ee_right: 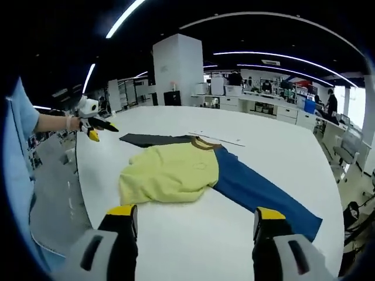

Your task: Fold the garment on the visible template until the final outline fits inside the template.

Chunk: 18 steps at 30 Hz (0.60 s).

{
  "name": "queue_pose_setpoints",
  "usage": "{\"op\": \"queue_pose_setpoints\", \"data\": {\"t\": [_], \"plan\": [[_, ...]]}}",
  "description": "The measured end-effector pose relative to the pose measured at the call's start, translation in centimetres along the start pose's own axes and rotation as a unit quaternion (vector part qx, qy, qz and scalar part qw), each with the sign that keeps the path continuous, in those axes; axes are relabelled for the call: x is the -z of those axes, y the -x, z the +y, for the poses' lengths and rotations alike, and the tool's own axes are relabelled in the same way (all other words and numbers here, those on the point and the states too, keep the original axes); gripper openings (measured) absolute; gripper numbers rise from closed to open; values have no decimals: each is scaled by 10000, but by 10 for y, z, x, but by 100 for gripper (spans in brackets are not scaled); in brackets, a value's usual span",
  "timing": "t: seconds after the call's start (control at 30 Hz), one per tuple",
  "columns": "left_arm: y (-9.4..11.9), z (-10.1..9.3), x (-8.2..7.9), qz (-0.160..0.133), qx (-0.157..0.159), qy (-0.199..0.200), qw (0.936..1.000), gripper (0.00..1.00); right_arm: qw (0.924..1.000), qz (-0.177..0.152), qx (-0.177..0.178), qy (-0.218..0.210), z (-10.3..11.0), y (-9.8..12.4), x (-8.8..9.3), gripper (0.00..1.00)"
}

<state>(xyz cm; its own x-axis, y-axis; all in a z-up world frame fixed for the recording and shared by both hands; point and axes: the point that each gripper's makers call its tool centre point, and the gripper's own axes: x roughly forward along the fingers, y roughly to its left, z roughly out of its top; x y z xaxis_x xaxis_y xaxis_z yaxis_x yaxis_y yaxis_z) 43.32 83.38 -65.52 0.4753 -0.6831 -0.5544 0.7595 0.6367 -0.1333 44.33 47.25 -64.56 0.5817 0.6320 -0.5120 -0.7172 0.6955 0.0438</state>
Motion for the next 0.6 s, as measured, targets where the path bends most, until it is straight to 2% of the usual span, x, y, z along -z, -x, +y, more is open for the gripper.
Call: {"op": "queue_pose_setpoints", "data": {"t": [0.13, 0.17, 0.4, 0.53, 0.6], "plan": [[-18, -12, 4, -2, -17, -34, 10000, 60, 9996, -171, -217, -92, 11, -19, -6, 65], [-24, -15, 4, -34, -6, 10, 10000, 59, 9991, -177, -383, 23, 18, -25, -6, 64], [-50, -38, 9, -49, 194, 97, 9998, 49, 9943, 22, -956, 472, 54, -55, 3, 56], [-60, -50, 12, -45, 279, 92, 9996, 45, 9886, 157, -1246, 826, 74, -72, 10, 42], [-63, -56, 13, -129, 320, 181, 9992, 43, 9845, 218, -1449, 960, 85, -79, 15, 41]]}}
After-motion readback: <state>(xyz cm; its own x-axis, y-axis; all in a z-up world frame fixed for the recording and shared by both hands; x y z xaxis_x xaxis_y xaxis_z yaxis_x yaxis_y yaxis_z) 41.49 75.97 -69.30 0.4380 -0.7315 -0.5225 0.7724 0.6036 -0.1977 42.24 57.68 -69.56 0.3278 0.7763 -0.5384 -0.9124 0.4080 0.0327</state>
